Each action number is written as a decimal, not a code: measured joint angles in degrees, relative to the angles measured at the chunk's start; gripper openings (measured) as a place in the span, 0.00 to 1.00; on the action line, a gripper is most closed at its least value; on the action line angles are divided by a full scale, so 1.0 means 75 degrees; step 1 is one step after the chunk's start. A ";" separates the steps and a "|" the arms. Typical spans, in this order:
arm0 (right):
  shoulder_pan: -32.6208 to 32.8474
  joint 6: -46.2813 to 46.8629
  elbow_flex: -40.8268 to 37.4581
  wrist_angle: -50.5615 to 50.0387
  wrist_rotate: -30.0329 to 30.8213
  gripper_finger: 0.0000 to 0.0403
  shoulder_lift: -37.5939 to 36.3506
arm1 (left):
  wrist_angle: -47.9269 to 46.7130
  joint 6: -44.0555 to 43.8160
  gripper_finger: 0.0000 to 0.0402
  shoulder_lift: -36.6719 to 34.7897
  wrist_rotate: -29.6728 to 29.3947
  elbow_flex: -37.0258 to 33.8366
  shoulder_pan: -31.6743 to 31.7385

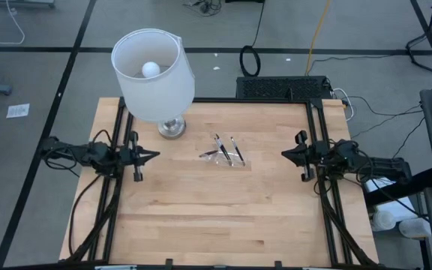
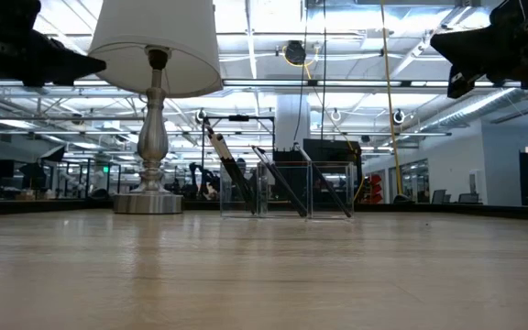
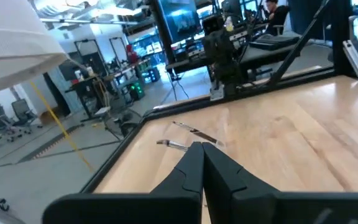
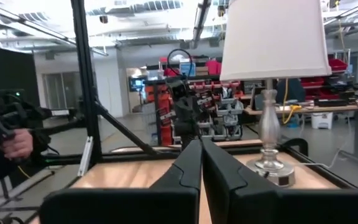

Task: Sort items
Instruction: Return to Home Position

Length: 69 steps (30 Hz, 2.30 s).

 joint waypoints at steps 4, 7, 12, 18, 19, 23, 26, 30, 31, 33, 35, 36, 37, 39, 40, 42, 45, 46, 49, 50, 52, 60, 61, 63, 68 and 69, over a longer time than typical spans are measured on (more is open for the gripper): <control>-0.0160 -0.0135 -0.0003 -0.0263 -0.0011 0.00 -0.0009 | -0.0040 0.0051 0.00 0.0000 0.0430 -0.0318 0.0073; -0.0249 -0.0181 -0.0027 -0.0409 -0.0017 0.00 -0.0006 | 0.0041 0.0065 0.00 0.0132 0.1312 -0.0359 0.0184; -0.0306 -0.0208 -0.0073 -0.0443 -0.0035 0.00 0.0035 | 0.0019 -0.0008 0.00 0.0185 0.1510 -0.0361 0.0484; -0.0301 -0.0158 -0.0073 -0.0449 -0.0017 0.00 0.0061 | -0.0003 -0.0180 0.00 0.0210 0.2093 -0.0373 0.0715; -0.0301 -0.0158 -0.0073 -0.0481 -0.0012 0.00 0.0062 | -0.0006 -0.0177 0.00 0.0210 0.2144 -0.0373 0.0734; -0.0301 -0.0202 -0.0073 -0.0496 -0.0001 0.00 0.0140 | -0.0009 -0.0203 0.00 0.0210 0.2178 -0.0376 0.0814; -0.0301 -0.0213 -0.0073 -0.0490 0.0006 0.00 0.0172 | -0.0012 -0.0259 0.00 0.0210 0.2212 -0.0376 0.0869; -0.0301 -0.0212 -0.0073 -0.0471 0.0024 0.00 0.0172 | -0.0017 -0.0447 0.01 0.0210 0.2211 -0.0379 0.0959; -0.0301 -0.0294 -0.0073 -0.0466 0.0051 0.00 0.0172 | -0.0017 -0.0516 0.01 0.0210 0.2203 -0.0379 0.0991; -0.0301 -0.0356 -0.0073 -0.0462 0.0218 0.00 0.0172 | -0.0017 -0.0705 0.03 0.0213 0.2172 -0.0379 0.1045; -0.0301 -0.0211 -0.0073 -0.0474 0.0410 0.00 0.0172 | -0.0021 -0.0849 0.05 0.0213 0.2176 -0.0379 0.1072; -0.0301 -0.0108 -0.0073 -0.0493 0.0409 0.00 0.0172 | -0.0034 -0.0907 0.06 0.0213 0.2219 -0.0379 0.1072; -0.0301 -0.0036 -0.0073 -0.0493 0.0401 0.00 0.0172 | -0.0056 -0.1063 0.06 0.0216 0.2351 -0.0379 0.1061; -0.0301 0.0064 -0.0073 -0.0490 0.0386 0.00 0.0172 | -0.0107 -0.1418 0.08 0.0312 0.2902 -0.0381 0.1006; -0.0301 0.0111 -0.0073 -0.0493 0.0384 0.00 0.0172 | -0.0105 -0.1471 0.08 0.0401 0.3102 -0.0384 0.0962; -0.0301 0.0349 -0.0073 -0.0490 0.0382 0.00 0.0172 | -0.0105 -0.1539 0.10 0.0557 0.3237 -0.0387 0.0876; -0.0301 0.0733 -0.0073 -0.0490 0.0383 0.00 0.0172 | -0.0032 -0.1575 0.11 0.0730 0.3193 -0.0397 0.0827; -0.0301 0.0751 -0.0073 -0.0485 0.0382 0.00 0.0172 | 0.0017 -0.1533 0.11 0.0788 0.3188 -0.0405 0.0827; -0.0301 0.0760 -0.0073 -0.0370 0.0382 0.00 0.0172 | 0.0064 -0.1491 0.10 0.0908 0.3146 -0.0411 0.0828; -0.0301 0.0754 -0.0073 -0.0369 0.0382 0.00 0.0172 | 0.0056 -0.1497 0.08 0.0952 0.3058 -0.0411 0.0827; -0.0301 0.0722 -0.0073 -0.0391 0.0379 0.00 0.0175 | 0.0030 -0.1548 0.04 0.1049 0.2721 -0.0409 0.0828; -0.0301 0.0705 -0.0073 -0.0437 0.0379 0.00 0.0175 | 0.0139 -0.1533 0.04 0.1296 0.1983 -0.0396 0.0830; -0.0301 0.0705 -0.0073 -0.0437 0.0379 0.00 0.0175 | 0.0174 -0.1542 0.04 0.1308 0.1979 -0.0398 0.0830; -0.0301 0.0705 -0.0073 -0.0438 0.0379 0.00 0.0175 | 0.0221 -0.1601 0.04 0.1306 0.1988 -0.0402 0.0830; -0.0301 0.0705 -0.0073 -0.0434 0.0379 0.00 0.0175 | 0.0306 -0.2022 0.04 0.1314 0.1993 -0.0402 0.0830; -0.0301 0.0705 -0.0073 -0.0434 0.0379 0.00 0.0175 | 0.0311 -0.2065 0.04 0.1314 0.1993 -0.0402 0.0830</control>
